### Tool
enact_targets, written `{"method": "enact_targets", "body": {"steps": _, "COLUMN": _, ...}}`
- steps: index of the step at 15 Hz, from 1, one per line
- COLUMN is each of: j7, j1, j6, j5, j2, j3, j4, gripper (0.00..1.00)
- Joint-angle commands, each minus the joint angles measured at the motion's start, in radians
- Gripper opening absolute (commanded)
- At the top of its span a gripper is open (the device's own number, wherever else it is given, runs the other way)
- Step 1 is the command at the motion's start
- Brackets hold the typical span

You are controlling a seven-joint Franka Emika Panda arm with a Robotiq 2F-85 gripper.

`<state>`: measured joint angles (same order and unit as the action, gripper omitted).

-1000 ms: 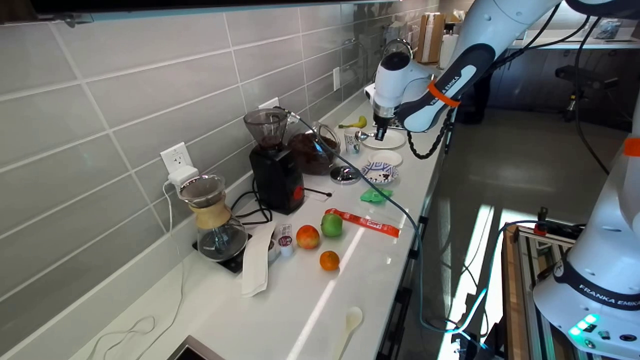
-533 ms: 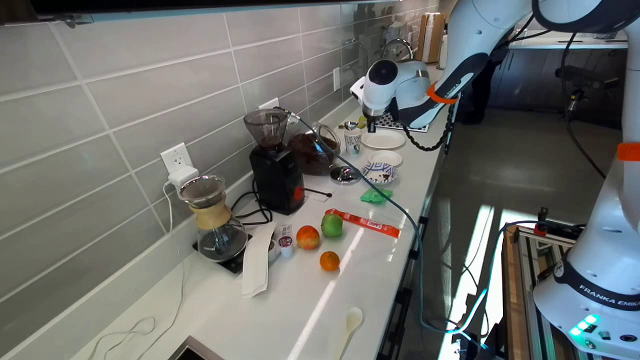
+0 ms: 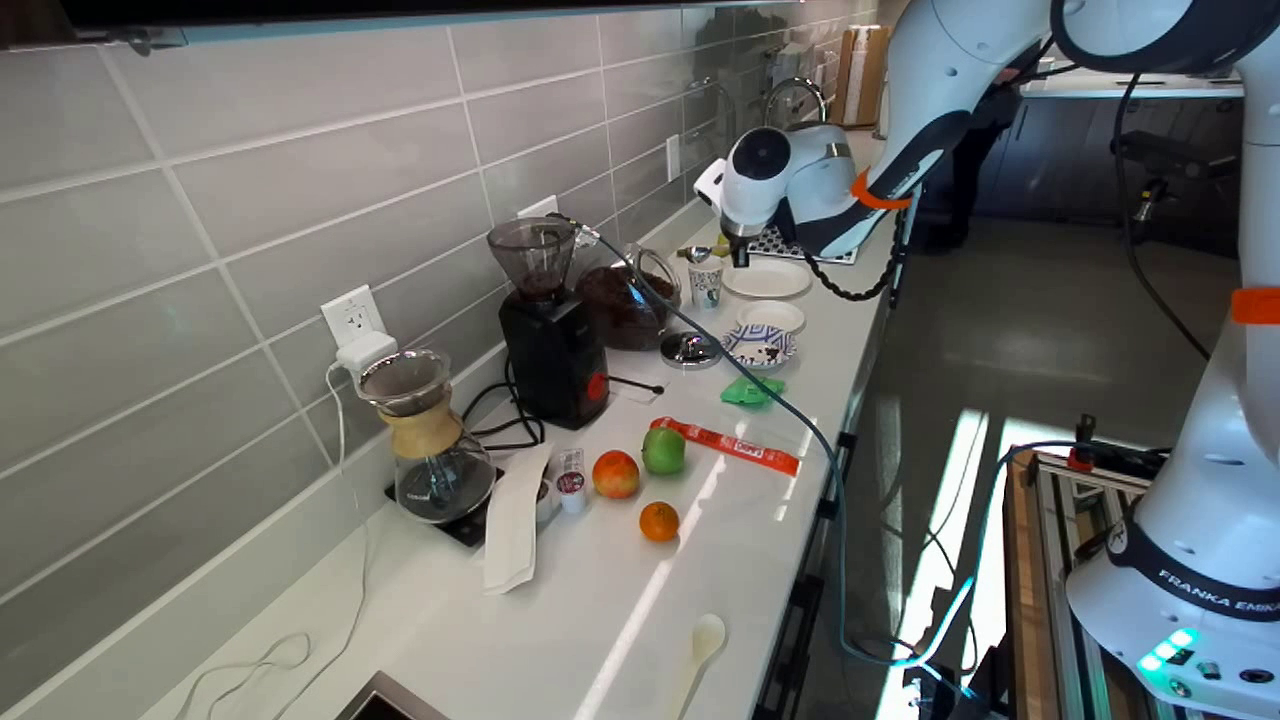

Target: Pick up the spoon and scoop some of the contents in the jar and pour them in the bowl

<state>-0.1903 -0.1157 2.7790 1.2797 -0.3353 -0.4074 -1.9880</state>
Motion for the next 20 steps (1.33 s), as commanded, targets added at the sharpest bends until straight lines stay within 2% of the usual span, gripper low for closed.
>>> {"method": "enact_targets", "body": {"steps": 1, "j7": -0.042, "j1": 0.019, "j6": 0.032, "j5": 0.118, "j2": -0.025, "j3": -0.012, "j4": 0.018, "gripper": 0.01}}
{"method": "enact_targets", "body": {"steps": 9, "j7": -0.176, "j1": 0.027, "j6": 0.025, "j5": 0.325, "j2": -0.095, "j3": -0.007, "j4": 0.079, "gripper": 0.01}}
{"method": "enact_targets", "body": {"steps": 15, "j7": -0.244, "j1": 0.026, "j6": 0.008, "j5": 0.392, "j2": -0.179, "j3": 0.002, "j4": 0.15, "gripper": 0.01}}
{"method": "enact_targets", "body": {"steps": 20, "j7": -0.284, "j1": 0.025, "j6": 0.005, "j5": 0.404, "j2": -0.248, "j3": 0.008, "j4": 0.22, "gripper": 0.01}}
